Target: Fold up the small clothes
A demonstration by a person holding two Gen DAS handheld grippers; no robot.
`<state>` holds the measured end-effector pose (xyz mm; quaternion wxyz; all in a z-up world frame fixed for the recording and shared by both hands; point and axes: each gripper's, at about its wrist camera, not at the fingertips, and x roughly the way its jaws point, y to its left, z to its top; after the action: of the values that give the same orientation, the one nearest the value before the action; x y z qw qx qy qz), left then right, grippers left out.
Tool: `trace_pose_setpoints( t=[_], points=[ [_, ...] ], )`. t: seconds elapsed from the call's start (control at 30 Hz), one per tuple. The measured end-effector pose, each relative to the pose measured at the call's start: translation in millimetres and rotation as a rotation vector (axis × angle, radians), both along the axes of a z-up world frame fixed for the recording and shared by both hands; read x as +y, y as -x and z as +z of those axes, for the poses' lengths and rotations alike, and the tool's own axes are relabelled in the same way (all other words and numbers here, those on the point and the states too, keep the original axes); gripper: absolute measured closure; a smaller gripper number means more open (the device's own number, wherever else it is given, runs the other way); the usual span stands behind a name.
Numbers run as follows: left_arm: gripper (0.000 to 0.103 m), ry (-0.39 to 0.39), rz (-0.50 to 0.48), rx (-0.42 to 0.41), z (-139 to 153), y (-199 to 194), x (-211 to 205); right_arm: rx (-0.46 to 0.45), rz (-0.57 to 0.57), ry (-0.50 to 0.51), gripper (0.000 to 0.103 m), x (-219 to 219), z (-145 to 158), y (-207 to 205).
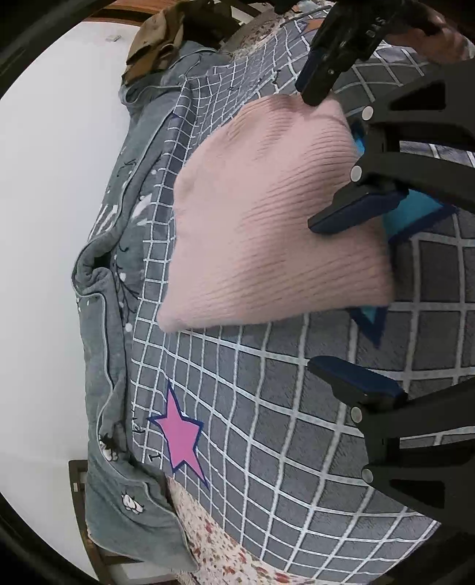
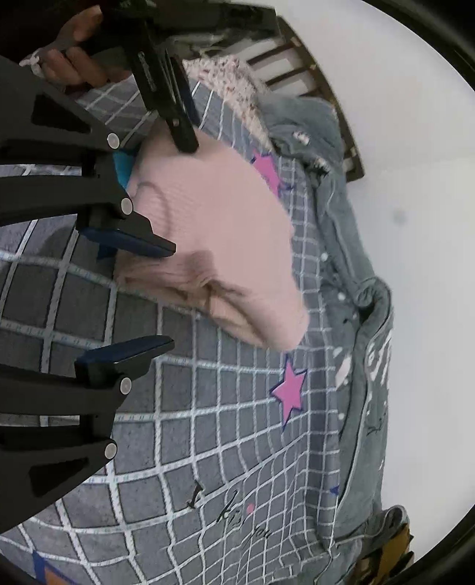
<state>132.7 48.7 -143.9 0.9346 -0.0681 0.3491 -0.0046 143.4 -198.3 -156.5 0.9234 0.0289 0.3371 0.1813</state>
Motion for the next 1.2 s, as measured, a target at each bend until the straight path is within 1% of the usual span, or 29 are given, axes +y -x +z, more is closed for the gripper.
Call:
trace_pose_setpoints(
  t=[0.07,0.17,0.27,0.37,0.5,0.57,0.63,0.73,0.9,1.0,1.03,1.13,1.2],
  points=[
    [0.034,0.018,-0.007,-0.001,0.3,4.0,3.5,0.013,0.010,-0.010,0.060,-2.0,-1.8,-1.3],
    [0.034,0.049,-0.039,-0.013,0.4,12.1,7.8,-0.029,0.032,-0.041,0.060,-6.2,6.7,4.7],
    [0.034,0.060,-0.064,-0.012,-3.5,19.2,7.9,-0.056,0.052,-0.067,0.060,-7.9,12.5,9.4],
    [0.034,0.058,-0.066,-0.005,-8.2,23.6,7.4,-0.058,0.068,-0.081,0.060,-5.7,13.8,10.3],
    [0.034,0.116,-0.069,-0.026,-4.5,24.6,15.6,-0.045,0.077,-0.101,0.060,-4.9,13.7,8.0],
    [0.034,0.125,-0.056,-0.036,-0.8,22.1,19.0,-0.039,0.070,-0.117,0.058,-7.2,15.7,6.2],
    [0.034,0.125,-0.044,-0.034,3.4,13.8,21.0,-0.043,0.061,-0.130,0.049,-10.0,20.1,2.9],
    [0.034,0.148,-0.032,-0.018,10.6,-4.1,23.9,-0.037,0.041,-0.137,0.043,-11.3,26.9,-7.8],
    [0.034,0.162,-0.014,-0.006,26.7,-44.4,31.4,0.039,0.050,-0.164,0.042,-8.8,31.9,-41.7],
    [0.034,0.121,-0.015,0.012,32.3,-74.9,30.5,0.078,0.042,-0.109,0.042,-1.1,35.9,-71.5],
    [0.034,0.108,-0.019,0.021,32.1,-84.2,29.4,0.097,0.036,-0.086,0.042,2.4,36.8,-85.4],
    [0.035,0.089,-0.022,0.070,24.2,-110.9,29.4,0.139,0.039,-0.078,0.043,7.4,33.1,-111.3],
    [0.035,0.085,-0.003,0.085,17.5,-118.2,31.4,0.162,0.045,-0.071,0.042,10.2,27.6,-122.4]
  ],
)
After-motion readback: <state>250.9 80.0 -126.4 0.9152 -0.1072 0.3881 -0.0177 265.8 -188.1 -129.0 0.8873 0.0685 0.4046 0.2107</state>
